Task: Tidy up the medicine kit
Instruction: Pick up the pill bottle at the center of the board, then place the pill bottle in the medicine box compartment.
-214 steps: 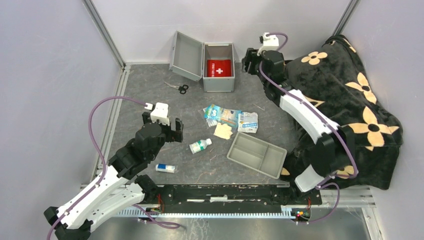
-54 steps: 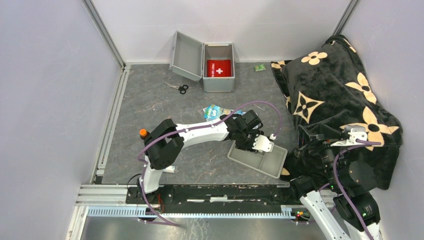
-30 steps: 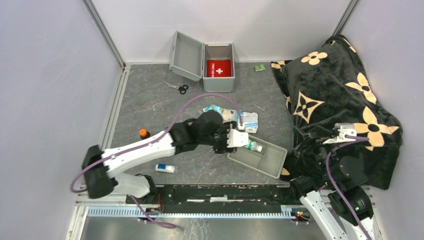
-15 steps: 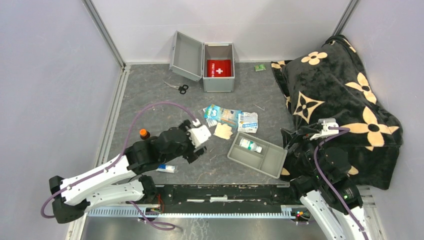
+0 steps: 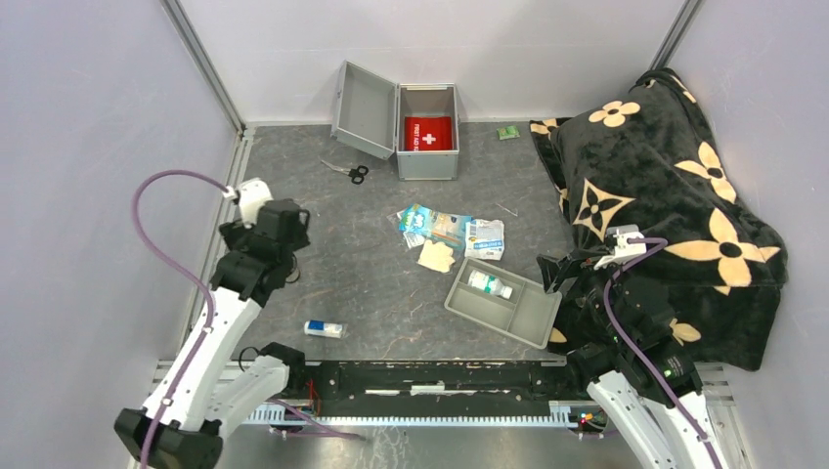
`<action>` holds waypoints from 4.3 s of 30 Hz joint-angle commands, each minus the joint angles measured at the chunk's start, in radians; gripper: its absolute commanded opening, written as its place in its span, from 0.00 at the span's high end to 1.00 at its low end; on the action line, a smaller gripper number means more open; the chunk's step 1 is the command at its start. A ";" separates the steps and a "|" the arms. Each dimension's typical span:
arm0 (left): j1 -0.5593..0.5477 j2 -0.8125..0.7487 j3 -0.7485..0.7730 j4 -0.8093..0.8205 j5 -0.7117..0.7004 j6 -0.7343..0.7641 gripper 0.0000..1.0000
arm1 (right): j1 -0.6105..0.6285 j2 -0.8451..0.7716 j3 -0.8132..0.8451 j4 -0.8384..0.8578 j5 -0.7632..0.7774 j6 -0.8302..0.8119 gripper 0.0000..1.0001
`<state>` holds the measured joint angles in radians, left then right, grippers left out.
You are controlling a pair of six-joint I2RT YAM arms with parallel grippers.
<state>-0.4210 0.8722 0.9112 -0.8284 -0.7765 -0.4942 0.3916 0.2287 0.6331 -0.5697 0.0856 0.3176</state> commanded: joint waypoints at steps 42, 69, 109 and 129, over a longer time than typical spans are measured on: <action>0.475 0.325 -0.043 0.145 0.405 0.025 0.52 | -0.002 0.008 -0.010 0.016 -0.024 0.017 0.14; 0.473 0.371 -0.049 0.155 0.510 0.054 0.53 | -0.001 0.001 -0.010 -0.002 -0.006 0.006 0.14; -0.295 0.385 0.239 0.198 0.998 0.045 0.98 | 0.358 0.433 -0.296 0.885 -0.485 -0.163 0.10; -0.400 0.358 0.227 0.271 1.164 0.075 0.98 | 0.535 0.741 -0.214 1.028 -0.397 -0.310 0.16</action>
<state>-0.8104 1.2575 1.1030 -0.6189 0.3424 -0.4248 0.9066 0.9417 0.3634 0.4038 -0.3286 0.0242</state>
